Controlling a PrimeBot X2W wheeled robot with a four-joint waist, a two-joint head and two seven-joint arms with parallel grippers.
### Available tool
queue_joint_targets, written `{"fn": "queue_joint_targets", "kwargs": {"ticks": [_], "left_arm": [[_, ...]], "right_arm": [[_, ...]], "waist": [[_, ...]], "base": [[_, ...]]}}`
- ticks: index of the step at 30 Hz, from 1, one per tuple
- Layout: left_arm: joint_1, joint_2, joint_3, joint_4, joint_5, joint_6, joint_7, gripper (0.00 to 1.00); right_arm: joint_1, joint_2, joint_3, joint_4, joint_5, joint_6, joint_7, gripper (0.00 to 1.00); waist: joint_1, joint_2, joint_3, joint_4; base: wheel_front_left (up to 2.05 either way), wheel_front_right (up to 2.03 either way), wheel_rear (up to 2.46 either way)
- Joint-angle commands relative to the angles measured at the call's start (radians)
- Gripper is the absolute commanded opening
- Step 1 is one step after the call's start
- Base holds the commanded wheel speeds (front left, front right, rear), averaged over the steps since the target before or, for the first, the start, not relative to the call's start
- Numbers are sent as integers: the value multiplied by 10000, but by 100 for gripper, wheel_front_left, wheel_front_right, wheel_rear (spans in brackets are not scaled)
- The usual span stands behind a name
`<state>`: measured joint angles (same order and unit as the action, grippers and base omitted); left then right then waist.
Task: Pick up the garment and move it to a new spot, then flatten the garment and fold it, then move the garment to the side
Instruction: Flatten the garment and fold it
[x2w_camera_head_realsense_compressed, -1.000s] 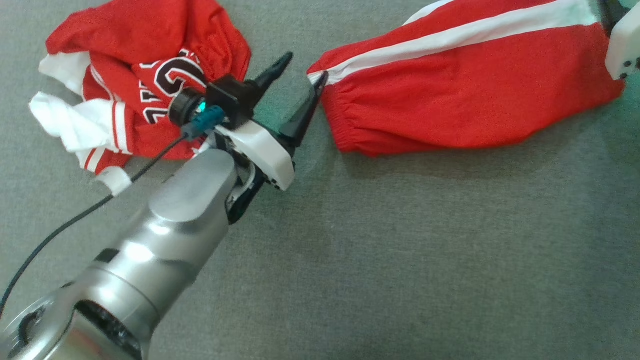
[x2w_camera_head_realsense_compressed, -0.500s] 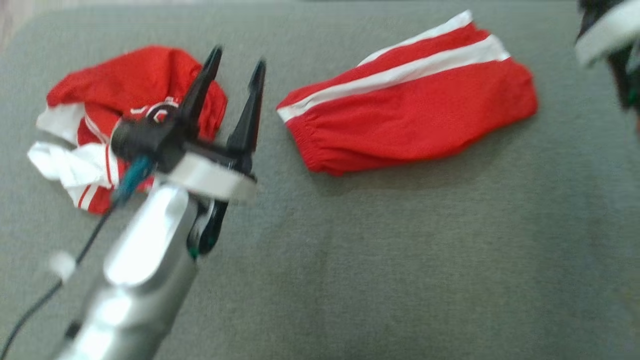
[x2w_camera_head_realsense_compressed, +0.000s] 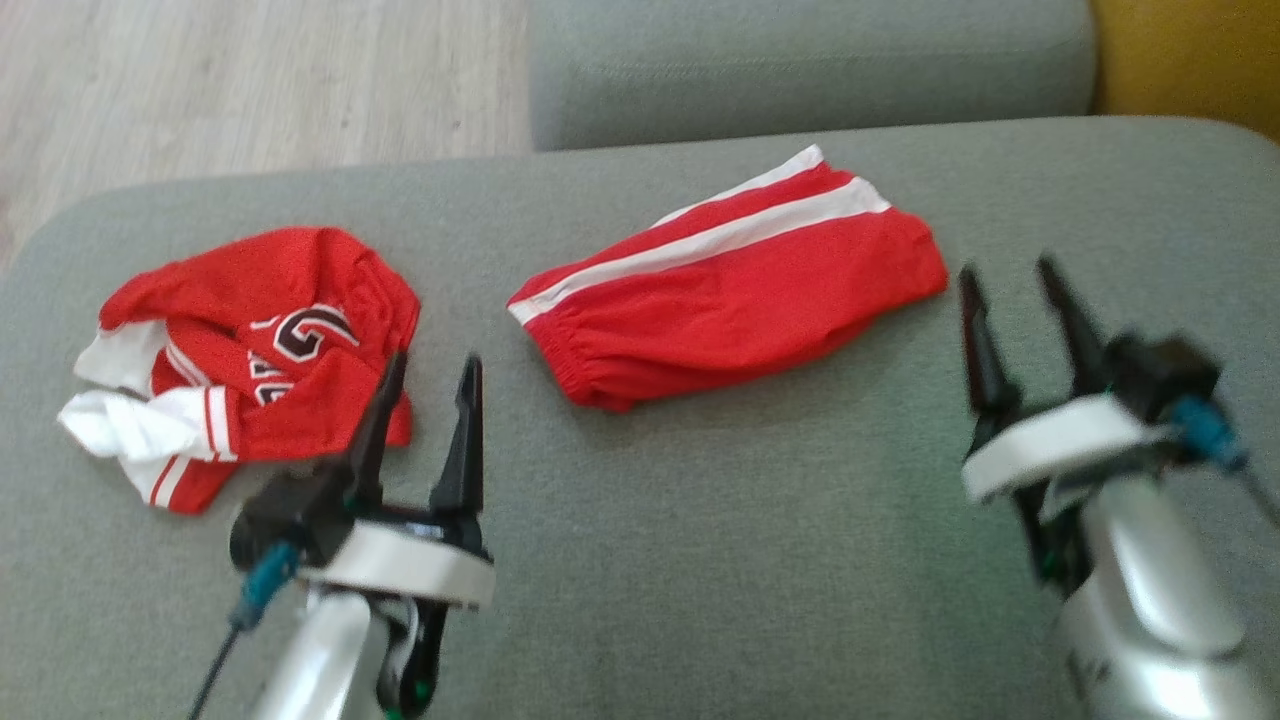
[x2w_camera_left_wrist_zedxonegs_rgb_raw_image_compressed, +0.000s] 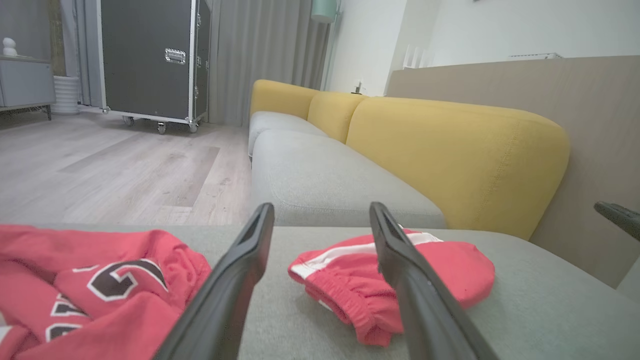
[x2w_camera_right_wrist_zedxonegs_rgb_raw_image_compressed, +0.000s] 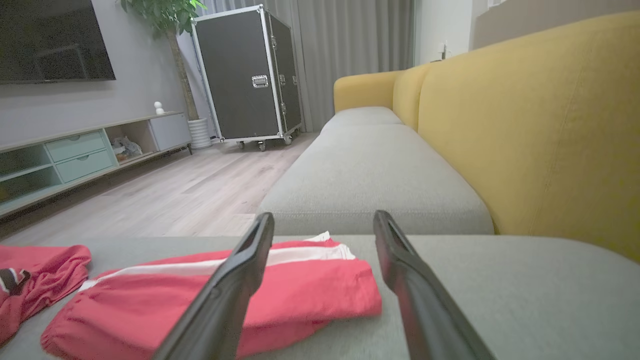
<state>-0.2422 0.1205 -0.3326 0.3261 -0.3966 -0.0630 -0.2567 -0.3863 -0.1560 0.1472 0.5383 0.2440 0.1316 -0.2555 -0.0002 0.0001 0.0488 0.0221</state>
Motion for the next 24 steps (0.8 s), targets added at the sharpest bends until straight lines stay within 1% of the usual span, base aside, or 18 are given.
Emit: {"fn": "queue_joint_targets", "kwargs": {"ticks": [1,3,5,11,19,24], "left_arm": [[-79,-1,529,-240,141,-39,-50,100],[251,-170,726,-218,238,-118,-50,100],[511,-299,914,-245,368,-180,-51,100],[826,-531,1339,-333,689,-372,-51,100],[716,-639,1406,-391,961,-529,-51,100],[322,-680,1179,-434,1030,-612,-51,100]], "right_arm": [[107,314,-45,-435,-252,-9,-62,100],[625,645,-298,-599,-480,-9,-62,100],[1047,840,-362,-774,-703,-9,-62,100],[1585,1032,-456,-1131,-962,-9,-62,100],[1382,1053,-556,-1235,-1092,-9,-62,100],[381,1055,-1001,-1082,-1309,-9,469,100]], "waist": [[2,-1,-202,-170],[2,-1,-279,-228],[2,-1,-335,-289],[2,-1,-390,-368],[2,-1,-186,-198],[2,-1,587,286]], "base": [[0,0,0],[0,0,0],[0,0,0],[0,0,0],[0,0,0],[0,0,0]]}}
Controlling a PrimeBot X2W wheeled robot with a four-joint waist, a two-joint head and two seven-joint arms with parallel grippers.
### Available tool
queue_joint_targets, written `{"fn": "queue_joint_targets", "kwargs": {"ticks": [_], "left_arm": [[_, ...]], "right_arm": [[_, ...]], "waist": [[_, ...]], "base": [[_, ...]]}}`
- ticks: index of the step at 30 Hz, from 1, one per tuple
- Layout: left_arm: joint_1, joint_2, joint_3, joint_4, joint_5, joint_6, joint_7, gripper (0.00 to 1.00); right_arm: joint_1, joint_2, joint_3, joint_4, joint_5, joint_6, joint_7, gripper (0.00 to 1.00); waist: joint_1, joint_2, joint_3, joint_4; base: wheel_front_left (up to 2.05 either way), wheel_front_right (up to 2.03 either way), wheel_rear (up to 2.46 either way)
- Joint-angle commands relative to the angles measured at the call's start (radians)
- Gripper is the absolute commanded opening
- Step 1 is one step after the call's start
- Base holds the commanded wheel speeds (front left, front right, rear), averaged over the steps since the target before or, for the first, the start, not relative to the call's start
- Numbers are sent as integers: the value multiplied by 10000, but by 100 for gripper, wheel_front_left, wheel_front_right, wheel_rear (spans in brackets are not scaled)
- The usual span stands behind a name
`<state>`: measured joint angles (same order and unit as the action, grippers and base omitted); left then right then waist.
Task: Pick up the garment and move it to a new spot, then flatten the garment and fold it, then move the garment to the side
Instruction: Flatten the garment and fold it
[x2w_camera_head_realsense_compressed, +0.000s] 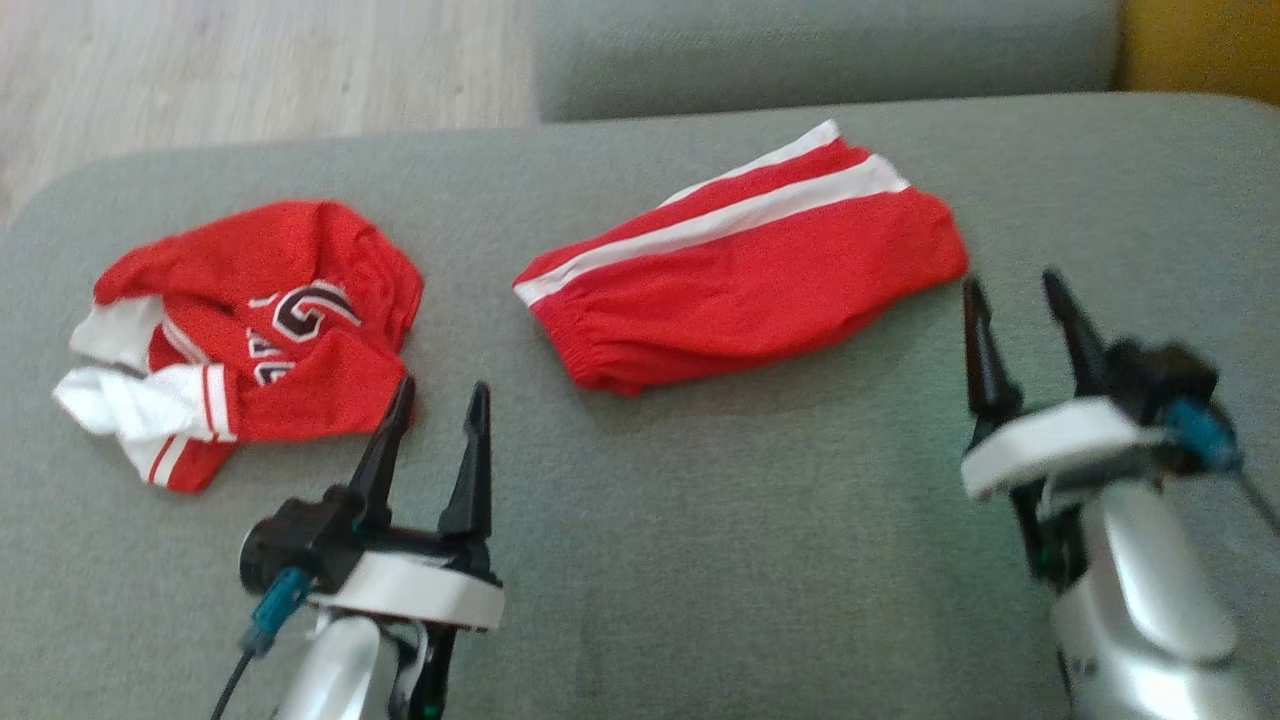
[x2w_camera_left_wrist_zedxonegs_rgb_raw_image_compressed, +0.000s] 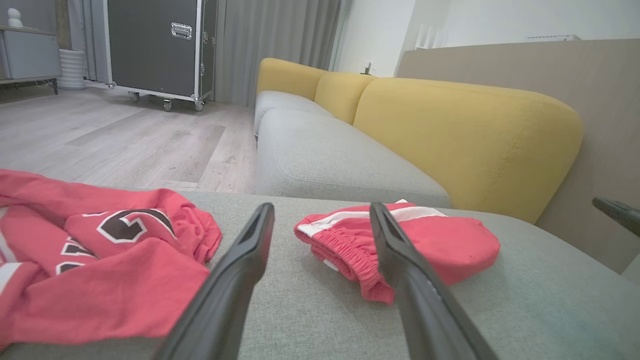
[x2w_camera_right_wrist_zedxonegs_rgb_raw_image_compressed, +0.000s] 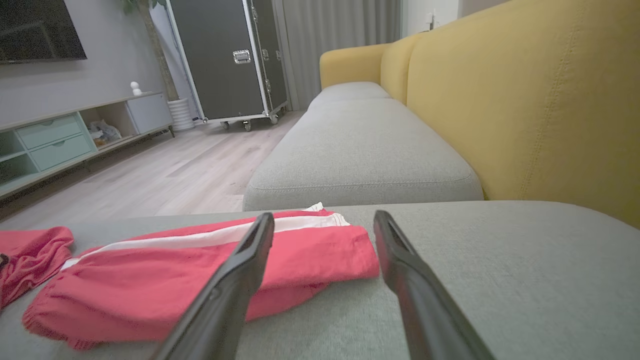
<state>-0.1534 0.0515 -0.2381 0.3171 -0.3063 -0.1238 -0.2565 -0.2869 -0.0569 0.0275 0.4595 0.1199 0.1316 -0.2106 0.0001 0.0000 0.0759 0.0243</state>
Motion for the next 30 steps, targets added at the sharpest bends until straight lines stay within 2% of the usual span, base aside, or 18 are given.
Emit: {"fn": "queue_joint_targets", "kwargs": {"ticks": [1,8,17,23,30], "left_arm": [[-656,6,182,-330,129,-13,-53,100],[-1249,-8,-236,-244,6,-52,-53,100],[-1972,-11,-875,-244,-464,-64,-53,100],[-2214,-11,-1082,-312,-660,-65,-53,100],[-2397,-12,-1250,-394,-846,-11,-53,100]], "right_arm": [[-856,63,85,-217,-42,-9,179,100],[-2785,-228,-1188,1231,-82,-9,1506,100],[-4927,-1207,-3264,4374,-1745,-9,2654,100],[-5673,-1642,-3609,5644,-2625,-9,2947,100],[-6315,-1913,-3408,6586,-3346,-9,3096,100]], "waist": [[-1,0,461,373],[-1,0,1330,1207],[-1,0,2223,2265],[-1,0,2589,2600],[-1,0,2841,2745]], "base": [[0,0,0],[0,0,0],[0,0,0],[0,0,0],[0,0,0]]}}
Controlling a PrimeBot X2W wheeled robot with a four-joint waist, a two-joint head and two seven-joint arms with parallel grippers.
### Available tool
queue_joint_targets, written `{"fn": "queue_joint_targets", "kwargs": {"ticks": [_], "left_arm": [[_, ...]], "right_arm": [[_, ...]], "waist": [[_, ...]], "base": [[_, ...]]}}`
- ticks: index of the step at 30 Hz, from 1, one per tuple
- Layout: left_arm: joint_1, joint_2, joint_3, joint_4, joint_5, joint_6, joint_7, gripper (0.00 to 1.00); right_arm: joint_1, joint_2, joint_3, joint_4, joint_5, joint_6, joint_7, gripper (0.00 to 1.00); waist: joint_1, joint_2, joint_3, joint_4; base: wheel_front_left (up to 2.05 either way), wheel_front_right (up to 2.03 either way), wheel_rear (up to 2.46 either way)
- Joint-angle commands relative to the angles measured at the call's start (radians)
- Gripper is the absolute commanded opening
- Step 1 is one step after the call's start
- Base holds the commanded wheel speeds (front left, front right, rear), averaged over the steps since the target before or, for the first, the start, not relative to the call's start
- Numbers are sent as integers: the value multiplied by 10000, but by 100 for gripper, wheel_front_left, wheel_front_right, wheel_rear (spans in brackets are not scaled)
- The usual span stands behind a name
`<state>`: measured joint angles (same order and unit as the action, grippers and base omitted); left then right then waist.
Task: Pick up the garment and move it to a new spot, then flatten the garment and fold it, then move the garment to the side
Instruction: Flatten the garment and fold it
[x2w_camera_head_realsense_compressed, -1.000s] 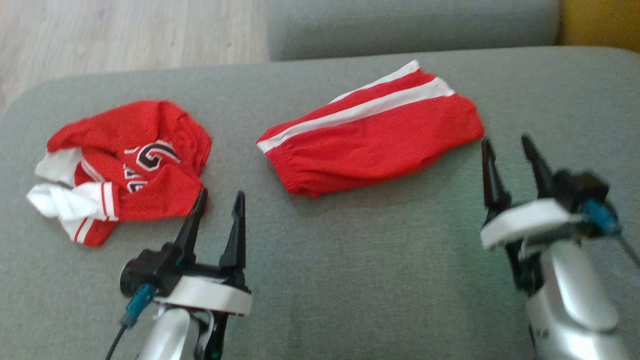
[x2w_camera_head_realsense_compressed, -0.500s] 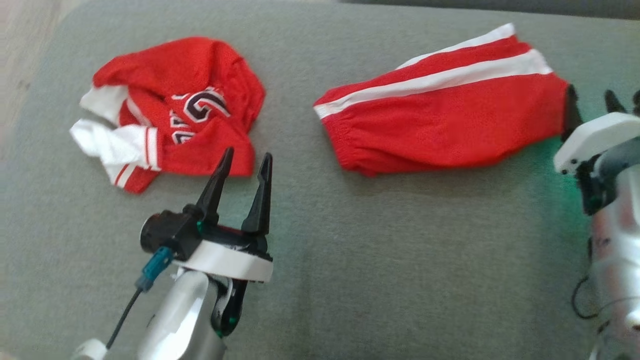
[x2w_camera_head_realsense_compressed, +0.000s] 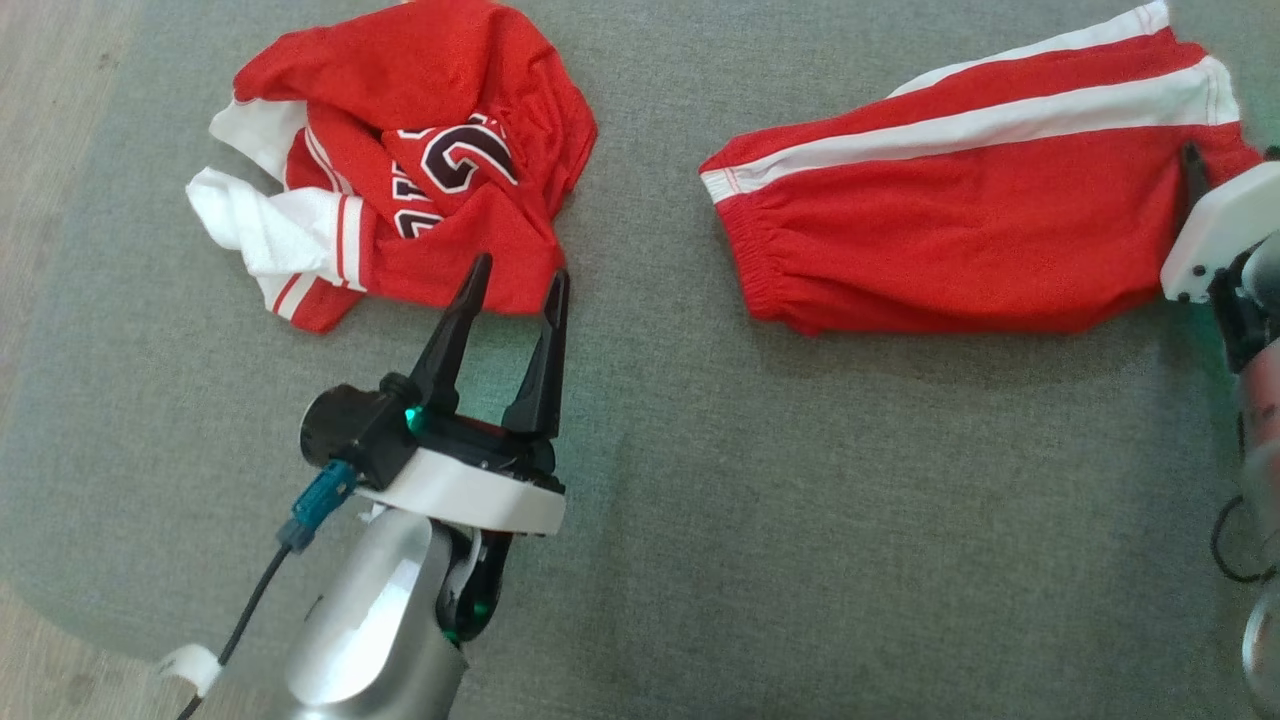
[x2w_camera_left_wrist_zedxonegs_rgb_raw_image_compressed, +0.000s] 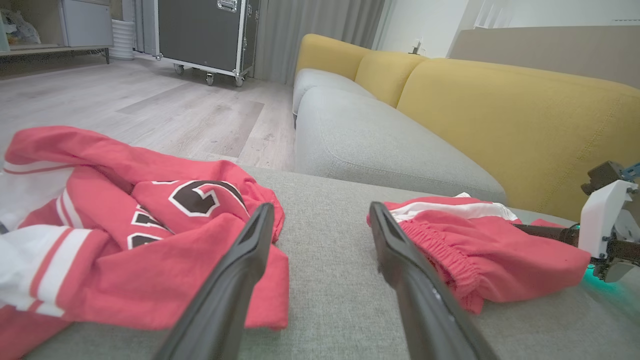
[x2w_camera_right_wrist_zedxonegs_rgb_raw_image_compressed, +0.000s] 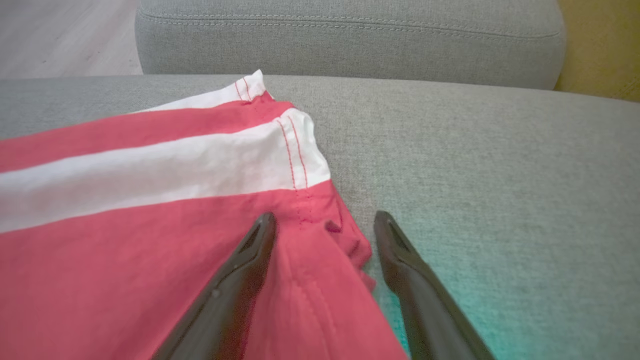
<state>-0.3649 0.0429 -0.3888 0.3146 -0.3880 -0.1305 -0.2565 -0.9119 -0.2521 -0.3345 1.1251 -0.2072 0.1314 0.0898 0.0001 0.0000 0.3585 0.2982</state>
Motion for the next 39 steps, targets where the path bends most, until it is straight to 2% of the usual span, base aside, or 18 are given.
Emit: {"fn": "queue_joint_targets", "kwargs": {"ticks": [1,2,14,23,30,34,39], "left_arm": [[-295,74,246,-372,-55,74,-53,100],[-302,74,248,-372,-71,94,-53,100],[-132,74,548,-241,58,110,-53,100],[212,74,743,-275,157,97,-53,100],[442,74,892,-331,209,88,-53,100],[544,74,969,-352,244,74,-53,100],[599,74,993,-260,287,55,-53,100]], "right_arm": [[-135,29,233,43,-113,-7,86,5],[-197,30,249,140,-133,-7,47,0],[-259,-19,502,664,226,-7,-1508,0],[416,-830,311,818,907,-7,-2239,0],[821,-1376,92,799,998,-7,-2416,0],[845,-1345,-2,735,1025,-7,-2610,0],[833,-1006,65,637,1039,-7,-2957,0]], "waist": [[-1,0,29,0],[-1,0,33,-23],[-1,0,-597,-883],[-1,0,-1325,-1570],[-1,0,-1546,-1714],[-1,0,-1524,-1669],[-1,0,-1681,-1554]], "base": [[0,0,0],[0,0,0],[0,0,0],[0,0,0],[0,0,0],[0,0,0],[0,0,0]]}}
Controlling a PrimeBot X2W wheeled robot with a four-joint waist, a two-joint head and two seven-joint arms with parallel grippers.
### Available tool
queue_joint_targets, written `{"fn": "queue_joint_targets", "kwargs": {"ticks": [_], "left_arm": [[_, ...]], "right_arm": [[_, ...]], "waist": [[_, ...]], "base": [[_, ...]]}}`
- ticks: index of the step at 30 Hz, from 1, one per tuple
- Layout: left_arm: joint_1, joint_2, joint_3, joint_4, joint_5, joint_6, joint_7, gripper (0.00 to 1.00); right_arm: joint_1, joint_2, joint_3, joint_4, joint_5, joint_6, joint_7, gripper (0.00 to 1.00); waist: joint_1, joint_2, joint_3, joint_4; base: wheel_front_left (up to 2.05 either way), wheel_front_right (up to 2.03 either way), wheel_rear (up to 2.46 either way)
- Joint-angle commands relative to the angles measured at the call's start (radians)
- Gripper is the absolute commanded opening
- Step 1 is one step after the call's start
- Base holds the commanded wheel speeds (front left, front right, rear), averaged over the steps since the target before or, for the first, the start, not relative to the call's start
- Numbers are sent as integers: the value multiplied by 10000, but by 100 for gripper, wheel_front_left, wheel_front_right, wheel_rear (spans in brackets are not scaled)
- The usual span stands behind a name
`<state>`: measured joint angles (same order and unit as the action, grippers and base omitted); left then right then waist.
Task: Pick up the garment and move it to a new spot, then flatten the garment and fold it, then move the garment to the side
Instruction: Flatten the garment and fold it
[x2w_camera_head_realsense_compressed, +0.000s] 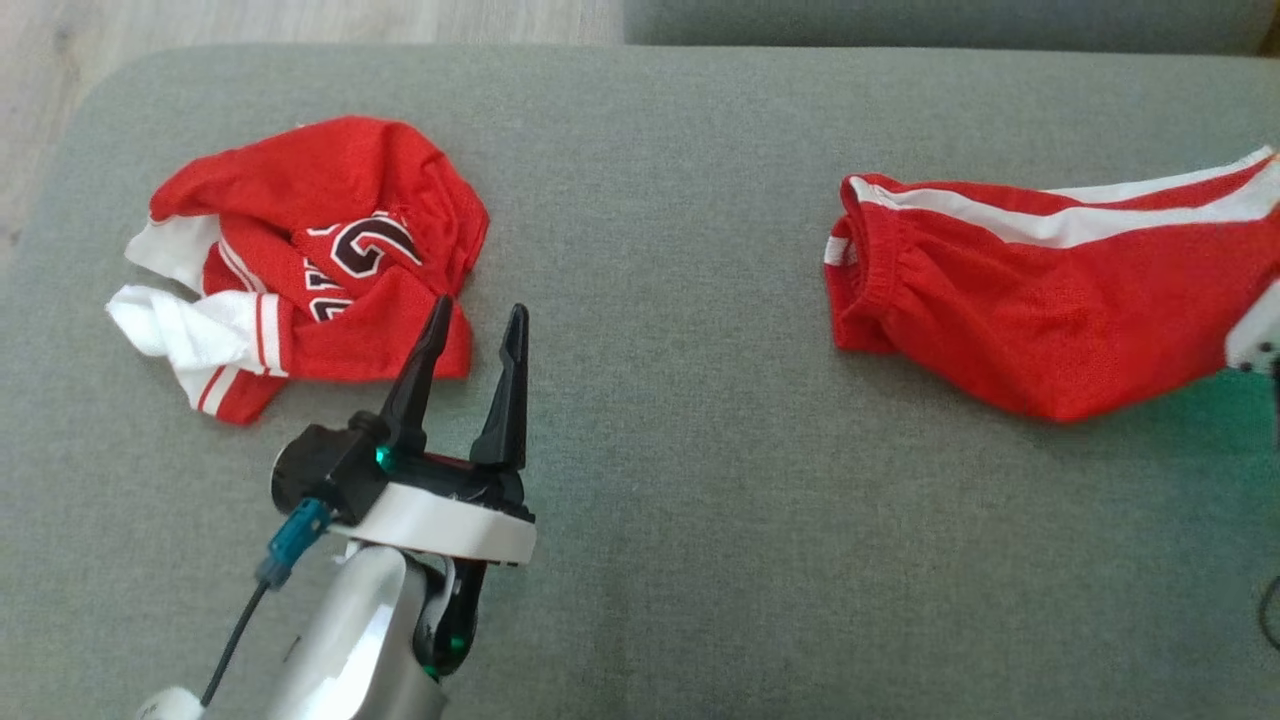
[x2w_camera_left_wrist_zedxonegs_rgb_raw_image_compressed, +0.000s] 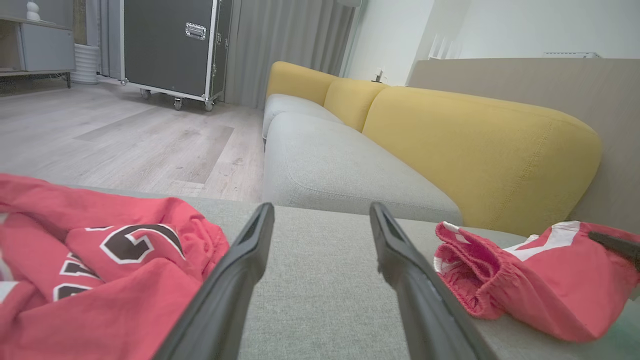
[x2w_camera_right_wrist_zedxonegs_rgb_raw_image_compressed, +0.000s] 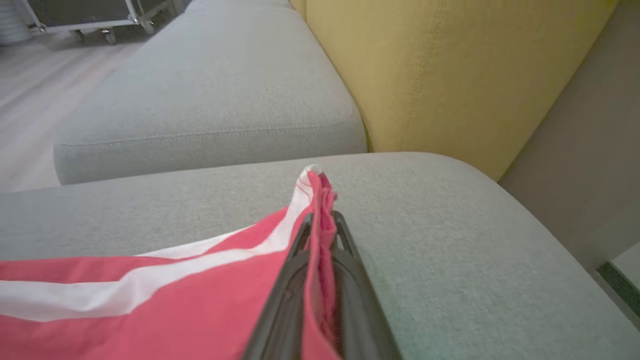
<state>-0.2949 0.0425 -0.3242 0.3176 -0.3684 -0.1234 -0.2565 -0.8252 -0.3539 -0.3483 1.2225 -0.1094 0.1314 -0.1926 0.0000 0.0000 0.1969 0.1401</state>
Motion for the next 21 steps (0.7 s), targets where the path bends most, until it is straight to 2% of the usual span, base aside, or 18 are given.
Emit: {"fn": "queue_joint_targets", "kwargs": {"ticks": [1,12,13,17,21], "left_arm": [[-77,78,374,-272,107,-18,-53,100],[345,78,652,-153,285,-41,-53,100],[345,78,652,-153,285,-41,-53,100],[481,78,662,-159,301,-47,-53,100],[582,78,637,-164,302,-53,-53,100]], "right_arm": [[-40,122,271,-358,67,-7,-203,0],[-118,1891,1758,-796,535,-7,-628,0],[-118,1891,1758,-796,535,-7,-628,0],[-57,2528,2551,-951,903,-7,-661,0],[168,2901,3491,-1020,1340,-7,-675,0]], "waist": [[0,0,-131,38],[0,0,-1028,69],[0,0,-1028,69],[0,0,-1189,141],[0,0,-1281,306]], "base": [[0,0,0],[0,0,0],[0,0,0],[0,0,0],[0,0,0]]}}
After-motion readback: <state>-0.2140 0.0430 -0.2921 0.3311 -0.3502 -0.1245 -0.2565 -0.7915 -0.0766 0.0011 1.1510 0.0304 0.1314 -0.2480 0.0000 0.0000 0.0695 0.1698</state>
